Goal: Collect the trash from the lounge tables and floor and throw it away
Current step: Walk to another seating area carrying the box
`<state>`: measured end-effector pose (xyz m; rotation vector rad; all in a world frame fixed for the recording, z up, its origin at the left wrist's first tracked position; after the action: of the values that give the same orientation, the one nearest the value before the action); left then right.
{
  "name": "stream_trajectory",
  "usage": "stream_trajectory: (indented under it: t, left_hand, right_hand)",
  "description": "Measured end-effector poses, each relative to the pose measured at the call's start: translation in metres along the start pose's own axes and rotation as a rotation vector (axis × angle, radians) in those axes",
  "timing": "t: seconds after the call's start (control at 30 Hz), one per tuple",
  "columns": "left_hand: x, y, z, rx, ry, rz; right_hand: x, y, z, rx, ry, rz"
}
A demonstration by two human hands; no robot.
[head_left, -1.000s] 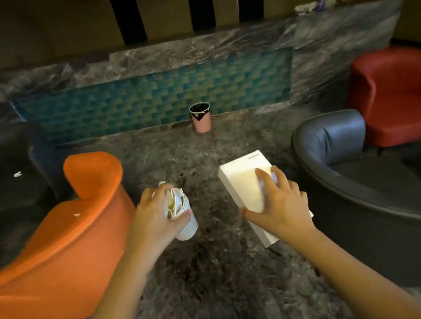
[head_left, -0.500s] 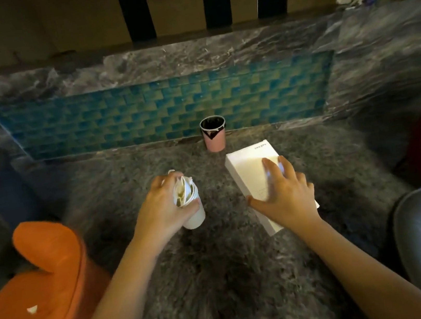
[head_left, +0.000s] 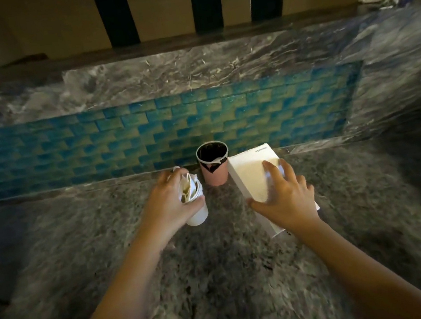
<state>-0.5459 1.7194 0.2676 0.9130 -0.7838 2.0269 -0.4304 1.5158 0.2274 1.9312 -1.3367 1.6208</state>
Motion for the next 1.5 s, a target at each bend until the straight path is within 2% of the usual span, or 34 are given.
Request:
stream_trajectory:
  t: [0.3,0.53,0.7,0.87,1.0,1.13,1.23,1.4,1.5]
  left_hand:
    - [-0.085,-0.301,-0.053,-0.037,-0.023,-0.04]
    - [-0.139,-0.545,-0.081,0.017,-0.025,-0.043]
    - [-0.176,-0.678,-0.11,0.038,-0.036,-0.057]
    - [-0.258,-0.792,-0.162,0.073,0.012,-0.11]
    - [-0.348,-0.867,-0.217,0.158,0.063,-0.245]
    - [-0.44,-0.914,-0.274,0.328,0.11,-0.349]
    - [-0.501,-0.929,-0.311,0.443,0.081,-0.366]
    - [-0.605,-0.94,-0.366,0.469,-0.024,-0.387]
    - [-0.658,-0.937,-0.396,0.556,-0.035,-0.377]
  right_hand:
    - [-0.122,-0.281,0.057,-0.026,0.001,0.005]
    - [-0.201,-0.519,0.097,-0.027,-0.04,-0.027]
    - [-0.257,-0.651,0.116,-0.049,-0.069,-0.077]
    - [-0.354,-0.75,0.156,-0.085,-0.058,-0.186]
    - [-0.453,-0.812,0.196,-0.183,-0.056,-0.308]
    - [-0.56,-0.849,0.232,-0.32,-0.07,-0.467]
    - [-0.635,-0.862,0.252,-0.338,-0.081,-0.569]
    - [-0.758,-0.875,0.293,-0.363,-0.087,-0.694]
    - [-0.816,-0.871,0.312,-0.404,-0.11,-0.755]
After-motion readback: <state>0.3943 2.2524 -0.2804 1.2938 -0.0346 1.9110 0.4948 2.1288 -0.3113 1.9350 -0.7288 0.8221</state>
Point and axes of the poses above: each hand's wrist, its own y-axis away from the middle knuckle, its own x-axis out of the back of the hand, z = x × y, the point moved 5 cm from there along -y, towards the middle knuckle, and after that the axes turned 9 degrees about x, right-handed, at the moved point
